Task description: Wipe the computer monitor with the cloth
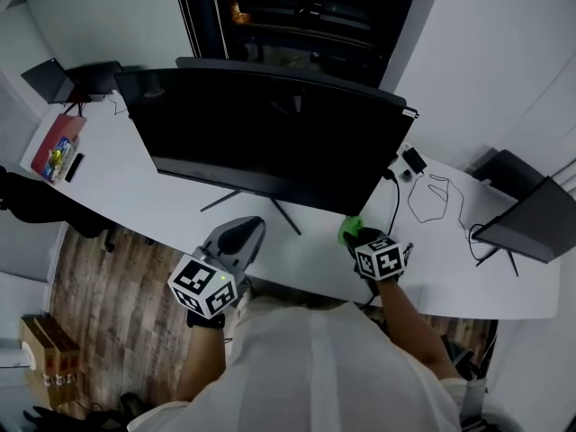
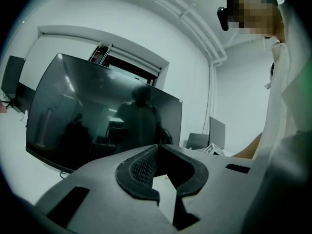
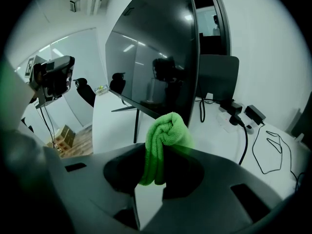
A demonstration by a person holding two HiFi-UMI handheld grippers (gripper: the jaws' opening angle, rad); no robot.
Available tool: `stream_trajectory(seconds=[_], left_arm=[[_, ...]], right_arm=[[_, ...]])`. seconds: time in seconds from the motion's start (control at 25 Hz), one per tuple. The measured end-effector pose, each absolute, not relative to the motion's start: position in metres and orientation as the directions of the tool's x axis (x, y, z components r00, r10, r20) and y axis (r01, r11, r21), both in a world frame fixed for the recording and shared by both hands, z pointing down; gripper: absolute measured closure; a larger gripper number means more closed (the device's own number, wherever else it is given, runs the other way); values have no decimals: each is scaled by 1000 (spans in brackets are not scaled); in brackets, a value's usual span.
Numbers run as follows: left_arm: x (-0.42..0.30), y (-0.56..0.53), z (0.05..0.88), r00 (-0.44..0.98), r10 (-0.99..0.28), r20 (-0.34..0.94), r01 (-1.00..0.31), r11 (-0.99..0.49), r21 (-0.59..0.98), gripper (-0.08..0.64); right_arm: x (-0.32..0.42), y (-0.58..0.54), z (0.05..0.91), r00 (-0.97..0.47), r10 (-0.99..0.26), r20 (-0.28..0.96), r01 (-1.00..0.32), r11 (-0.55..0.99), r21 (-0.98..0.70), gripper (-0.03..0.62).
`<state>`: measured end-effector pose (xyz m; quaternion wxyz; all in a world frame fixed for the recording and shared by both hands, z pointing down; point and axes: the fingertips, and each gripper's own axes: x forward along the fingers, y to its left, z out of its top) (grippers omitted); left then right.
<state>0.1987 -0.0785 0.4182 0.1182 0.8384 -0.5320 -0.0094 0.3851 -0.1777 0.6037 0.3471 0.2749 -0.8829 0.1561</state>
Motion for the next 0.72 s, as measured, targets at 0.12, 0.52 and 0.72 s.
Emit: stream_trajectory(seconds=[0.12, 0.52, 0.72], left_arm=[[188, -81, 418, 431, -895, 116, -892, -402, 208, 526], [134, -93, 425, 460, -878, 134, -877, -425, 225, 526], [97, -101, 429, 465, -876, 129, -872, -428, 237, 526]], right_arm=[[378, -181, 602, -605, -380, 700, -594, 800, -79, 522], [325, -183, 608, -587, -401, 704, -604, 795, -51, 522], [297, -183, 612, -567, -405, 718, -612, 790, -37, 522]])
